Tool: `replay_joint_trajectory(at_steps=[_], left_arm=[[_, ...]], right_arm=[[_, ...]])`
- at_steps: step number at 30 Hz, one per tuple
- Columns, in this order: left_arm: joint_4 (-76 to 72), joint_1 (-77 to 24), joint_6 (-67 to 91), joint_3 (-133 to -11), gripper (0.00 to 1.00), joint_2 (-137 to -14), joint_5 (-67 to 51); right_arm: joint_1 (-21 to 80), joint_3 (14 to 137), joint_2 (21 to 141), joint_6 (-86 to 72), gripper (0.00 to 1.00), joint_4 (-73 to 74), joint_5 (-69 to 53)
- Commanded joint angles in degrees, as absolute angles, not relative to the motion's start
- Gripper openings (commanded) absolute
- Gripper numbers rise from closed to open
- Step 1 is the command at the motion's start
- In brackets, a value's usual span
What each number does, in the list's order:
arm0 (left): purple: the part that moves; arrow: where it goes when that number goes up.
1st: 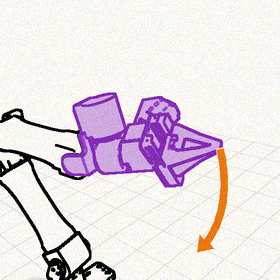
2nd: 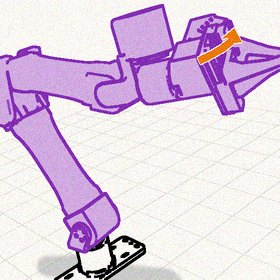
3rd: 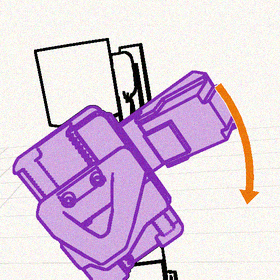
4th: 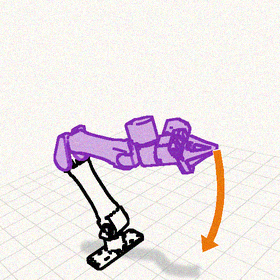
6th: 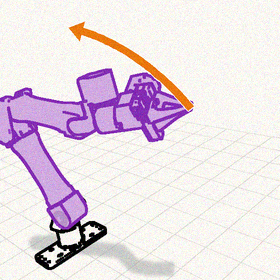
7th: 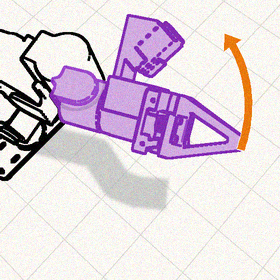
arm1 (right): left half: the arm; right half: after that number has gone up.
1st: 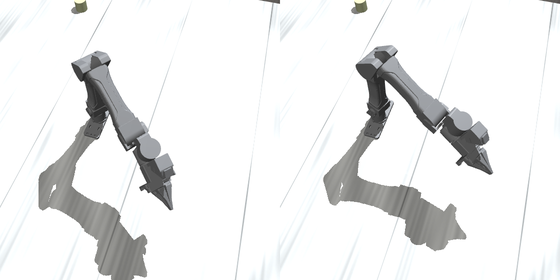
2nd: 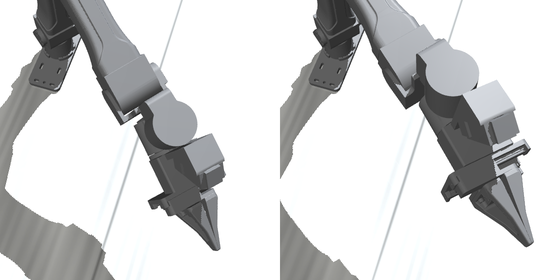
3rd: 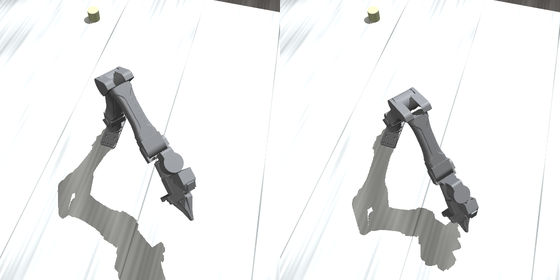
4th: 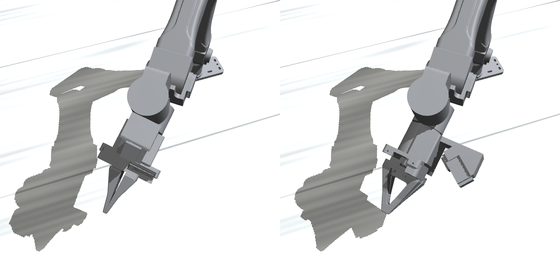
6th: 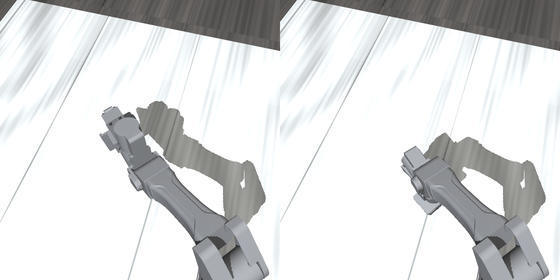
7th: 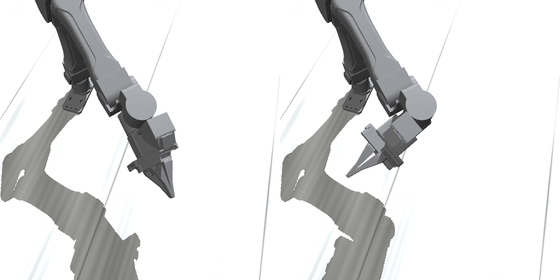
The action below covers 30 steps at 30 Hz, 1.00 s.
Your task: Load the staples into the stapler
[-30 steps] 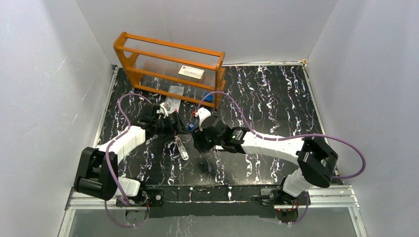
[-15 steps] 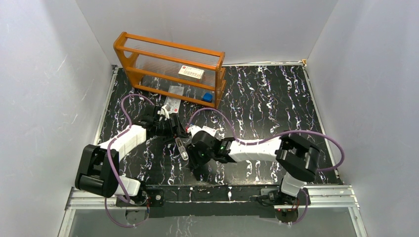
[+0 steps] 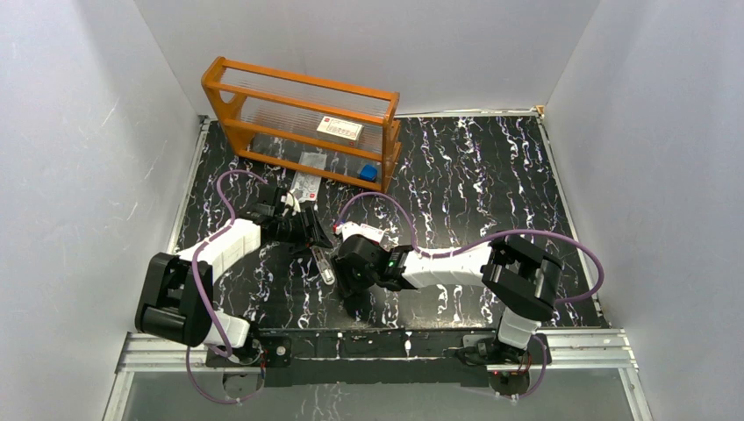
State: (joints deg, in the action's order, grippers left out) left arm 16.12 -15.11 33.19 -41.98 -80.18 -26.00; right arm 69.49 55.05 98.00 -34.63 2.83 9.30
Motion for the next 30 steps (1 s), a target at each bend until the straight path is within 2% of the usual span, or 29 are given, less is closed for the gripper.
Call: replay_joint_trajectory(at_steps=[1, 20, 22, 25, 30], left_arm=[[17.93, -14.78, 37.11, -40.7, 0.59, -77.87, -26.45], [19.04, -14.88, 36.98, -39.45, 0.56, -75.76, -23.73], [18.99, -14.86, 34.92, -41.03, 0.6, -75.86, -22.59], [17.32, -14.88, 32.01, -43.18, 0.72, -76.66, -23.23], [13.14, -14.88, 28.75, -43.91, 0.76, -79.09, -29.3]], right_arm=[[69.61, 55.45, 95.62, -35.59, 0.57, 1.14, 11.56], [69.58, 53.86, 94.44, -35.24, 0.57, 0.48, 10.99], [69.61, 53.65, 94.4, -35.24, 0.57, 0.52, 10.68], [69.61, 53.1, 94.38, -35.24, 0.57, -1.33, 10.42], [69.59, 52.26, 94.7, -35.2, 0.57, -2.28, 10.88]])
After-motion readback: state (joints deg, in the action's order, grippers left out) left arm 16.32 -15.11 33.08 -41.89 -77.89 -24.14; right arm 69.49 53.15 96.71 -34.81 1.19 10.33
